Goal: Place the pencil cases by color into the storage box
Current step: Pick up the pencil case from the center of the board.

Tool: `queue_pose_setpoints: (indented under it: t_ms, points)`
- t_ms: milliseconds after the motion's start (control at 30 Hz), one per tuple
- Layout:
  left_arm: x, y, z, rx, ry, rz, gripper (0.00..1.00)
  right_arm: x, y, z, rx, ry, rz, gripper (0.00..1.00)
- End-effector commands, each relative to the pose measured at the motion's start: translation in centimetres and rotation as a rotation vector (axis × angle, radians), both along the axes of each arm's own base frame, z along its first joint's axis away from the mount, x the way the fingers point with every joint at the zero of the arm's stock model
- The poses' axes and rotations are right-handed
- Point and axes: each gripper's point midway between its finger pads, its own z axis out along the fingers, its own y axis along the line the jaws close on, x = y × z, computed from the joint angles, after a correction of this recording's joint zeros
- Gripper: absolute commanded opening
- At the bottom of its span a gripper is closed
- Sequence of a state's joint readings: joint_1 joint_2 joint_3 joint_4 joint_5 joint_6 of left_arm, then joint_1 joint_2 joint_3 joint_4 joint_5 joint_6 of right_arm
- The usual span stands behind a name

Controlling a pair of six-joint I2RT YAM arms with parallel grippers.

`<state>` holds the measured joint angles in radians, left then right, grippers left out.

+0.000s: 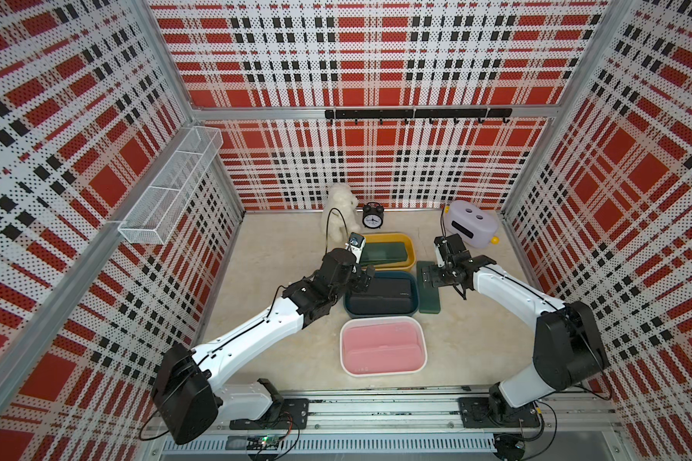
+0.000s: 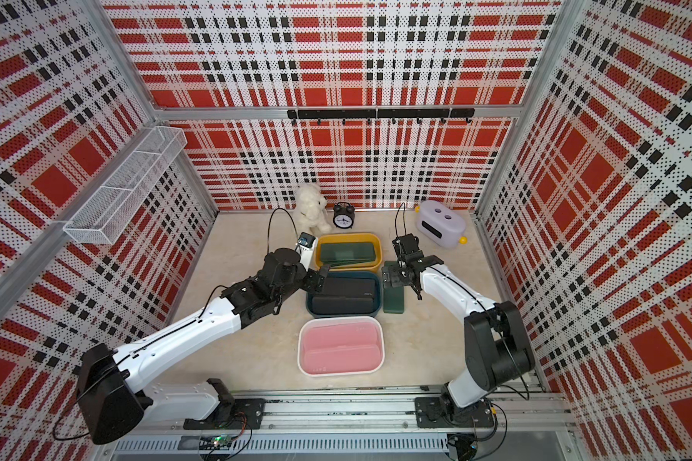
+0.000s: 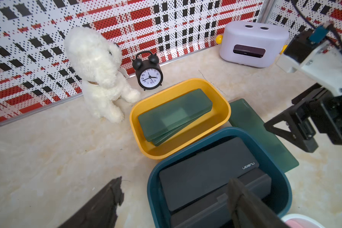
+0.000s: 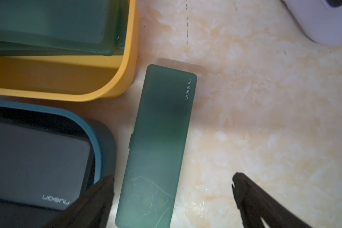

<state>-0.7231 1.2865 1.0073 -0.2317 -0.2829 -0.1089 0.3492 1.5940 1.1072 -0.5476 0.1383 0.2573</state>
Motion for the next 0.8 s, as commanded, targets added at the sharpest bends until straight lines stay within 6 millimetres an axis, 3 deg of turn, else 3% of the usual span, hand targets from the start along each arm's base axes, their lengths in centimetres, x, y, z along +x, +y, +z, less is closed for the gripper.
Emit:
queue_pose_setpoints:
  t_ms: [0, 400, 767]
  points:
    - [0.0, -0.1, 0.7, -0.086, 0.002, -0.013, 0.87, 1.6, 0.2, 0.0, 0.031, -0.012, -0.049, 1.00]
    - [0.4, 0.1, 0.1, -0.098, 0.015, -0.042, 0.87, 4.3, 0.3, -3.6, 0.035, 0.034, -0.102, 1.00]
    - [0.6, 0.8, 0.1, -0.105, 0.016, -0.039, 0.87, 5.1, 0.9, -6.2, 0.053, 0.072, -0.107, 1.00]
